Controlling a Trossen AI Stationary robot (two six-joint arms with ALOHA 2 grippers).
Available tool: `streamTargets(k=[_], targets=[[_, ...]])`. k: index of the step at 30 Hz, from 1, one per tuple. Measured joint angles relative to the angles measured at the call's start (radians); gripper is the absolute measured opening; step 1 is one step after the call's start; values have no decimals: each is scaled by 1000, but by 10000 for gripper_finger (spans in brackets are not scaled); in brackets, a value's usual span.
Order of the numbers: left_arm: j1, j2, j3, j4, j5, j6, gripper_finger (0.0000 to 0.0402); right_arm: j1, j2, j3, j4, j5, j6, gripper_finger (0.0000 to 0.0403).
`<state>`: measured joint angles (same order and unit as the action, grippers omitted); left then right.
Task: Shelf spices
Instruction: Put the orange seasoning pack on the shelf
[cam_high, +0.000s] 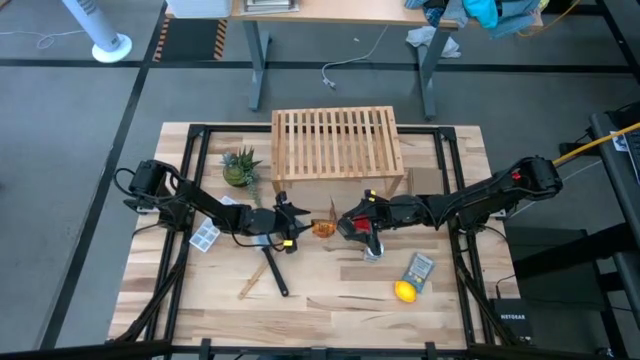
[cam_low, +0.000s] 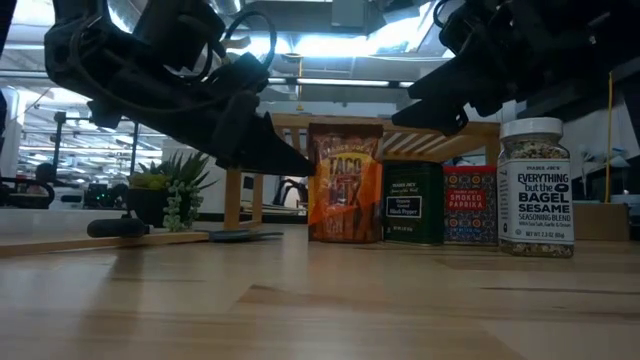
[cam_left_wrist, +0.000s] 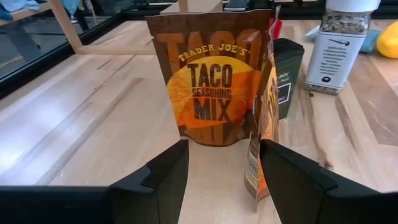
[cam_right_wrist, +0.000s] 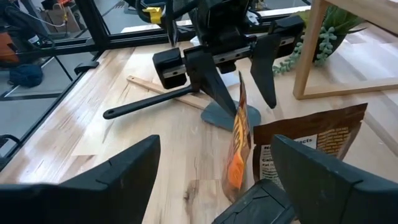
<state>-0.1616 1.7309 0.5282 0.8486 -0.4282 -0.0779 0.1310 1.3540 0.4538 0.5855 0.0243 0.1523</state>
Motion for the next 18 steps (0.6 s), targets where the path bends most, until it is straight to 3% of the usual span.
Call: streamTargets(k=[18], targets=[[80,0,0,0,-5,58,190,0,0,0,-6,-9,26,312]])
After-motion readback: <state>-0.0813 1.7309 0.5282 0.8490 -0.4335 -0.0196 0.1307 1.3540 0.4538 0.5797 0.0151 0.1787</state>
